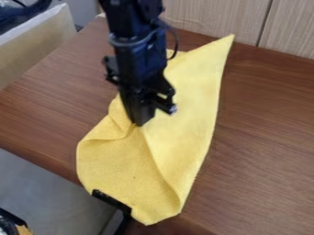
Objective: Unfold the cloth left to to bottom right
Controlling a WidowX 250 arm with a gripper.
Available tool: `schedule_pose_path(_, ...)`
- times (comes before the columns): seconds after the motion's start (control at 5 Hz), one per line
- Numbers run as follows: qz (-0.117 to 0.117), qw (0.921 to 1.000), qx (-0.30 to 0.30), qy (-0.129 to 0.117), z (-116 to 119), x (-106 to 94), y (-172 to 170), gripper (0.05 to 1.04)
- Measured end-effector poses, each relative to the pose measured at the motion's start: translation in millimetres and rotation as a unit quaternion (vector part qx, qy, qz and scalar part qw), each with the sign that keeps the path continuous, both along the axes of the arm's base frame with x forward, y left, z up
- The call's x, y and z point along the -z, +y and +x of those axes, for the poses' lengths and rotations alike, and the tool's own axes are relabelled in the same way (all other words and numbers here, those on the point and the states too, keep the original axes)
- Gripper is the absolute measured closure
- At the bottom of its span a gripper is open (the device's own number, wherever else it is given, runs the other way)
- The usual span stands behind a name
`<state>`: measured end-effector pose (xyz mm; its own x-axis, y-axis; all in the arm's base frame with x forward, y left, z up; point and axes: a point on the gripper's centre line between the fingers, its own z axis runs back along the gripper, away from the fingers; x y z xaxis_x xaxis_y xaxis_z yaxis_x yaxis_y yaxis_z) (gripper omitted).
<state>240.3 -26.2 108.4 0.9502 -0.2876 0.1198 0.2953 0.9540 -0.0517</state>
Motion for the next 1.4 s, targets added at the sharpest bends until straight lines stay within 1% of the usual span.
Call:
schedule_pose_path(0.2, -0.003, 0.9997, 0.021, -0.005, 14.8, -8.3, -20.7, 1.025)
schedule_pose_path(0.4, -0.009, 0.9985, 0.054, -0.009, 38.4, -12.9, -54.9, 1.025)
schedule_pose_path(0.6, -0.008, 0.9966, 0.083, -0.001, 59.4, -6.4, -86.8, 1.025)
schedule_pose_path(0.8, -0.008, 0.9940, 0.109, 0.004, 68.0, 4.5, -115.3, 1.025)
schedule_pose_path(1.0, -0.003, 0.9915, 0.129, 0.015, 68.6, 19.4, -136.3, 1.025)
schedule_pose_path(1.2, -0.002, 0.9900, 0.140, 0.019, 66.0, 26.7, -143.9, 1.001)
schedule_pose_path(1.4, -0.001, 0.9900, 0.140, 0.021, 65.2, 27.1, -144.1, 0.846)
